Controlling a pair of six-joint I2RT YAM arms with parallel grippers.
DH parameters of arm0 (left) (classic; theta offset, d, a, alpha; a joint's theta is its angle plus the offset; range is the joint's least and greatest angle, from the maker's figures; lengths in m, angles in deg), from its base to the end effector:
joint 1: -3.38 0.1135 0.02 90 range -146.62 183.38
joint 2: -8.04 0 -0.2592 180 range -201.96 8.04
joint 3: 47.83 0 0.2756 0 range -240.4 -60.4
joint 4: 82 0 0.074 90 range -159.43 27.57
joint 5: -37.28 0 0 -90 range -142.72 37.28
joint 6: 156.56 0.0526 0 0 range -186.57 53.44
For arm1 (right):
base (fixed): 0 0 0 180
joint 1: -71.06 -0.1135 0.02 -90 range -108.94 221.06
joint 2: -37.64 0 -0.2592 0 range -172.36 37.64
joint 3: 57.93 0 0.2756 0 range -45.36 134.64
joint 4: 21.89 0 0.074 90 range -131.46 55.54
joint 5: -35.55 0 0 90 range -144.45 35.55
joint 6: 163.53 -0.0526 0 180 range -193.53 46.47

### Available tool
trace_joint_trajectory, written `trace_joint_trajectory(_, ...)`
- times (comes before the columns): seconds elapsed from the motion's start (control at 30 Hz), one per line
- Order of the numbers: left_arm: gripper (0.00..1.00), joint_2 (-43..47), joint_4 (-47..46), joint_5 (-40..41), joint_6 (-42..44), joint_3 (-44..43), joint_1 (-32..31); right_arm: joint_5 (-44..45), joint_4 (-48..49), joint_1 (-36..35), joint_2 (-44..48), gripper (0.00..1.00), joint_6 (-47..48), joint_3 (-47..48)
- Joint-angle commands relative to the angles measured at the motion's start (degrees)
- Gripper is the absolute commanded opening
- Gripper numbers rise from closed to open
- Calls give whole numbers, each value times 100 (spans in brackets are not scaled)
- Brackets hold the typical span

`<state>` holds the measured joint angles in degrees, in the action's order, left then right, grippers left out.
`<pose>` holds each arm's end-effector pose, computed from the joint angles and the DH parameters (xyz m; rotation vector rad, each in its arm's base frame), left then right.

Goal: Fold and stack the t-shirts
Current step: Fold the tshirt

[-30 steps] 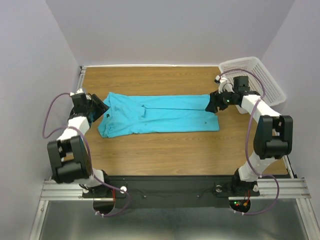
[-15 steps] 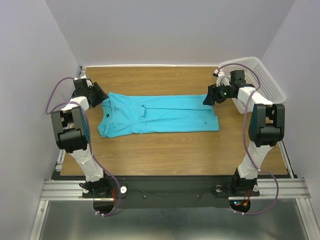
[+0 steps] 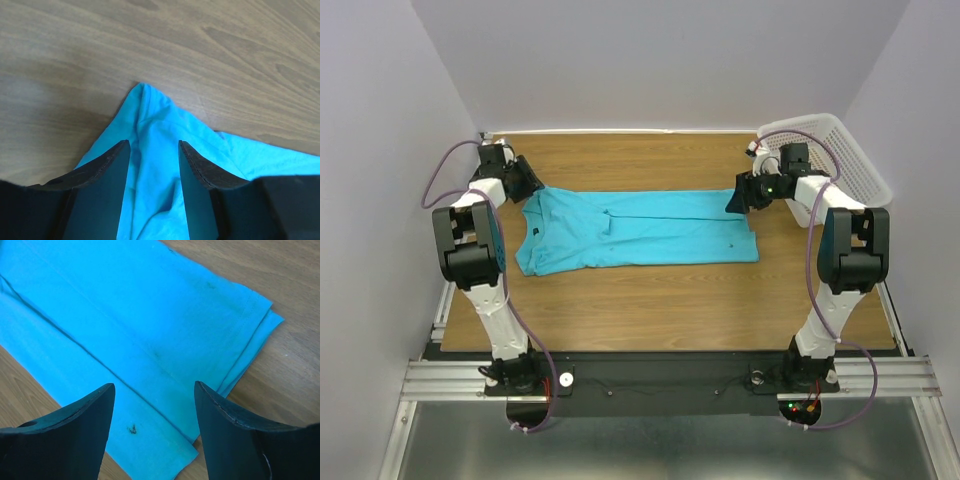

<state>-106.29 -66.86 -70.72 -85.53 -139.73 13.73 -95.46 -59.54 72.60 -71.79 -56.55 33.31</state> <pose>0.4750 0.0702 0.1689 -0.3937 2.1880 -0.4321 0.4327 0.0229 0.1778 -0.5825 2.2895 0.7503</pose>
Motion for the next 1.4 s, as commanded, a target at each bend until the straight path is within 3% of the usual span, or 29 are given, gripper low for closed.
trace_joint_trajectory(0.0,54,-64,112,7,24,-416,-42,-144,135,30,369,70,-18,-36)
trace_joint_trajectory(0.33,50,-284,402,-11,112,-856,-94,-74,153,30,343,70,25,-54)
trace_joint_trajectory(0.7,44,-169,438,51,112,-513,-112,-100,153,30,299,70,8,-36)
trace_joint_trajectory(1.1,44,305,552,156,270,-320,-112,-469,144,31,334,70,122,-133)
trace_joint_trajectory(1.37,45,1482,376,87,419,567,-121,-855,126,-48,361,70,263,-212)
